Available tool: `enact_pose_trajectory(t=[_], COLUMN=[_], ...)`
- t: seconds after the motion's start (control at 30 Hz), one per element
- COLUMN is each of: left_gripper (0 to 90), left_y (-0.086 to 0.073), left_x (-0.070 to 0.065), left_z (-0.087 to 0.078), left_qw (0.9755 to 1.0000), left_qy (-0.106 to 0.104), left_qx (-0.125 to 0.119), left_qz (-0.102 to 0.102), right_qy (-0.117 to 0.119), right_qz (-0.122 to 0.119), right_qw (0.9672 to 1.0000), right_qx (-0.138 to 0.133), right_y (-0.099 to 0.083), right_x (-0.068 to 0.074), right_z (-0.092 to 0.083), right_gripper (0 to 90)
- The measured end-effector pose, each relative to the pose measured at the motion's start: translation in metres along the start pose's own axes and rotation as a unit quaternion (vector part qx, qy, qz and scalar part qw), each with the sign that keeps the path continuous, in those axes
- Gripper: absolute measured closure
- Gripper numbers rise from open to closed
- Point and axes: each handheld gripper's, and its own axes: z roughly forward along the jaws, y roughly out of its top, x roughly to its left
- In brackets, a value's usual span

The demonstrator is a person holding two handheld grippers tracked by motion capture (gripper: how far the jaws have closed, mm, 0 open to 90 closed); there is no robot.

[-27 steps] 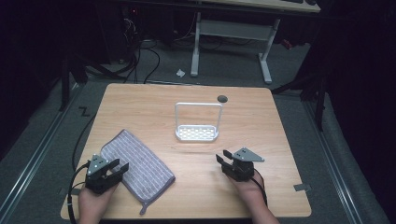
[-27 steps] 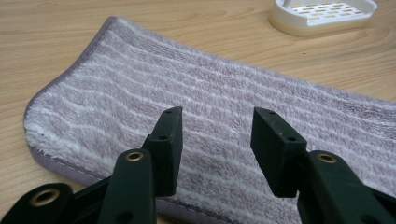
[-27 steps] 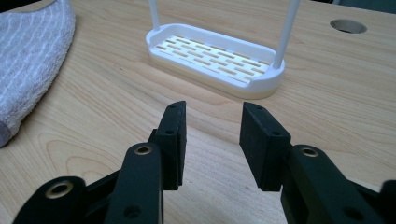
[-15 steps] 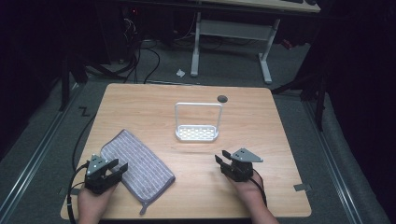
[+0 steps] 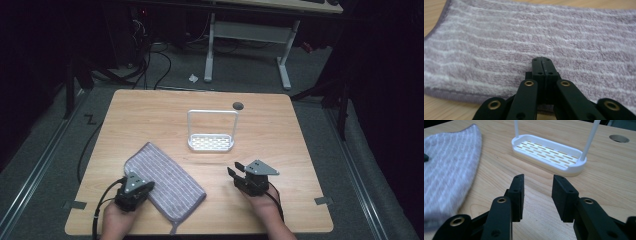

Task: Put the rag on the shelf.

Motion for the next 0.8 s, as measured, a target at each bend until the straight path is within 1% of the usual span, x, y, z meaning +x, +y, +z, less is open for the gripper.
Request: enact_pose_trajectory(t=[0.07, 0.13, 0.2, 0.27, 0.3, 0.33, 0.4, 0.43, 0.47, 0.53, 0.57, 0.6, 0.63, 0.67, 0.7, 0.73, 0.8], left_gripper=[90.0, 90.0, 90.0, 90.0, 90.0, 90.0, 90.0, 90.0, 89.9, 89.1, 86.4, 85.9, 85.9, 86.0, 86.1, 86.4, 86.3], left_y=[0.005, 0.010, 0.017, 0.024, 0.027, 0.027, 0.034, 0.035, 0.034, 0.032, 0.031, 0.029, 0.029, 0.026, 0.025, 0.024, 0.025], left_x=[-0.016, -0.033, -0.049, -0.066, -0.074, -0.074, -0.091, -0.092, -0.091, -0.083, -0.078, -0.073, -0.073, -0.067, -0.061, -0.060, -0.061], left_z=[0.006, 0.013, 0.020, 0.029, 0.033, 0.033, 0.039, 0.038, 0.037, 0.032, 0.029, 0.026, 0.026, 0.022, 0.018, 0.018, 0.018], left_qw=[0.9995, 0.9985, 0.9966, 0.9941, 0.9927, 0.9927, 0.9893, 0.9894, 0.9899, 0.9910, 0.9915, 0.9919, 0.9919, 0.9920, 0.9920, 0.9920, 0.9919], left_qy=[-0.028, -0.046, -0.066, -0.089, -0.095, -0.095, -0.105, -0.103, -0.104, -0.112, -0.113, -0.115, -0.115, -0.119, -0.123, -0.124, -0.124], left_qx=[-0.002, -0.003, 0.000, -0.003, -0.003, -0.003, -0.001, 0.001, 0.000, -0.002, -0.003, -0.004, -0.004, -0.004, -0.005, -0.006, -0.005], left_qz=[0.010, 0.030, 0.048, 0.062, 0.074, 0.074, 0.101, 0.102, 0.096, 0.073, 0.064, 0.054, 0.054, 0.042, 0.028, 0.023, 0.028], right_qy=[0.002, 0.004, 0.006, 0.010, 0.010, 0.011, 0.014, 0.015, 0.014, 0.016, 0.020, 0.025, 0.025, 0.036, 0.041, 0.046, 0.049], right_qz=[-0.003, -0.006, -0.008, -0.011, -0.013, -0.014, -0.017, -0.020, -0.023, -0.031, -0.036, -0.040, -0.040, -0.048, -0.049, -0.049, -0.059], right_qw=[1.0000, 1.0000, 0.9999, 0.9999, 0.9999, 0.9998, 0.9997, 0.9997, 0.9996, 0.9990, 0.9986, 0.9980, 0.9980, 0.9961, 0.9954, 0.9943, 0.9919], right_qx=[0.000, -0.001, -0.001, 0.001, 0.001, 0.002, 0.003, 0.007, 0.011, 0.027, 0.035, 0.043, 0.043, 0.065, 0.072, 0.083, 0.101], right_y=[0.000, 0.001, 0.001, 0.001, 0.001, 0.001, 0.001, 0.001, 0.001, 0.000, 0.000, -0.001, -0.001, -0.004, -0.005, -0.006, -0.010], right_x=[0.002, 0.004, 0.006, 0.008, 0.010, 0.011, 0.013, 0.014, 0.016, 0.019, 0.020, 0.022, 0.022, 0.028, 0.029, 0.032, 0.036], right_z=[0.000, 0.000, 0.000, 0.000, 0.000, 0.000, -0.001, -0.001, -0.001, 0.000, 0.001, 0.003, 0.003, 0.008, 0.010, 0.013, 0.018], right_gripper=[62.7, 62.8, 63.0, 63.1, 63.2, 63.5, 67.2, 70.2, 74.9, 83.7, 86.7, 89.1, 89.1, 90.0, 90.0, 90.0, 90.0])
